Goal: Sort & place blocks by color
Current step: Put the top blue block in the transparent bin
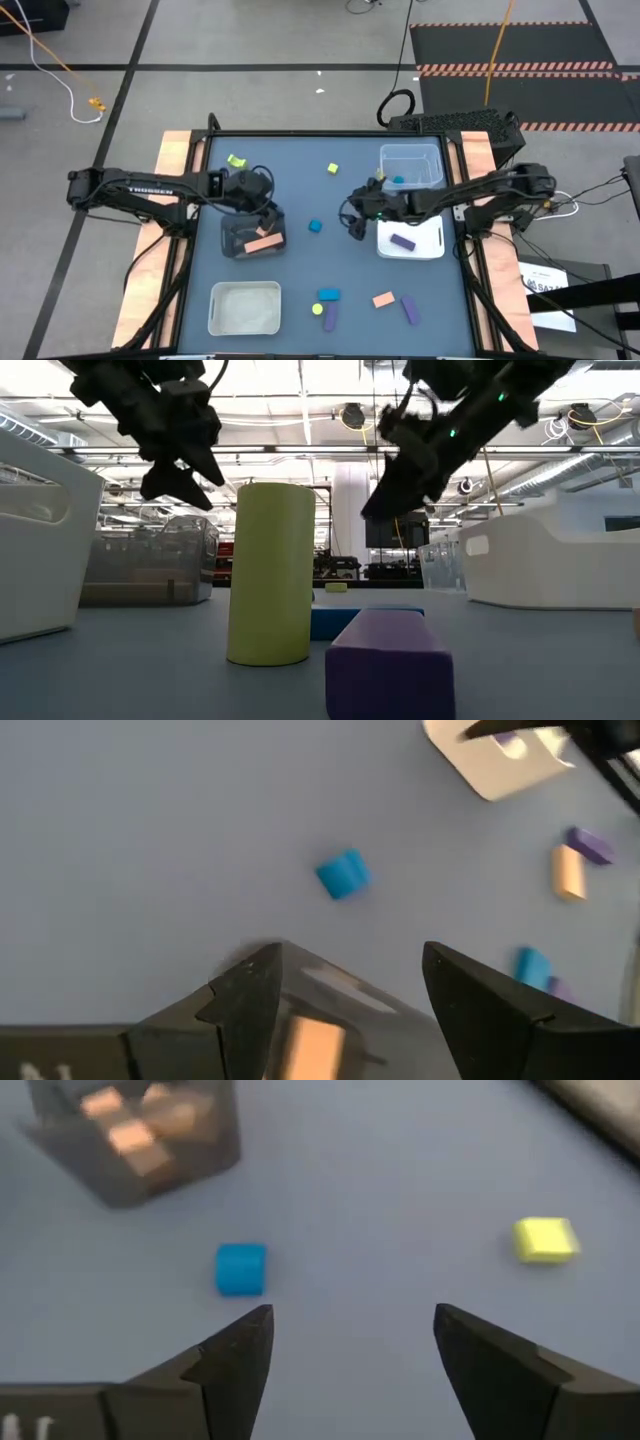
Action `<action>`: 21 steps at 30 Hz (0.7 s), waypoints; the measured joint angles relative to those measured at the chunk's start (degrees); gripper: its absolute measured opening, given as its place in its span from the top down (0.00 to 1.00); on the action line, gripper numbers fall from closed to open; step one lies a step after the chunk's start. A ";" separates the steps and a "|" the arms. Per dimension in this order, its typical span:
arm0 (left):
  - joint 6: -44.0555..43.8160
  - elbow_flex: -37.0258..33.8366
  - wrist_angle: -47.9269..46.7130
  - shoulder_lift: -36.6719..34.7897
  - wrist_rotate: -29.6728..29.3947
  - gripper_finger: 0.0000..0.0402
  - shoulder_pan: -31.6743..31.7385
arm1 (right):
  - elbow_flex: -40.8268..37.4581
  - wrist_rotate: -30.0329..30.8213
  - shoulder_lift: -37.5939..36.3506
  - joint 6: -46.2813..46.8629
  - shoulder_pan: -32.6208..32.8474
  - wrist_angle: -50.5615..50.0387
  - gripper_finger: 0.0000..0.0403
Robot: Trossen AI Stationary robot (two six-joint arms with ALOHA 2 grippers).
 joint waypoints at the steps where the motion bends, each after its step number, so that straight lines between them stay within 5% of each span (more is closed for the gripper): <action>1: -0.66 -0.02 -0.07 0.00 0.83 0.40 -0.36 | -0.03 -1.38 1.51 -0.25 -0.16 1.78 0.33; 9: -6.18 -0.01 0.03 -0.01 3.08 0.40 -2.72 | 0.62 -4.53 11.16 -2.91 -0.23 15.72 0.31; 21: -7.76 0.02 0.81 -4.40 2.98 0.40 -3.70 | 13.31 -7.49 23.23 -3.83 -0.14 7.82 0.31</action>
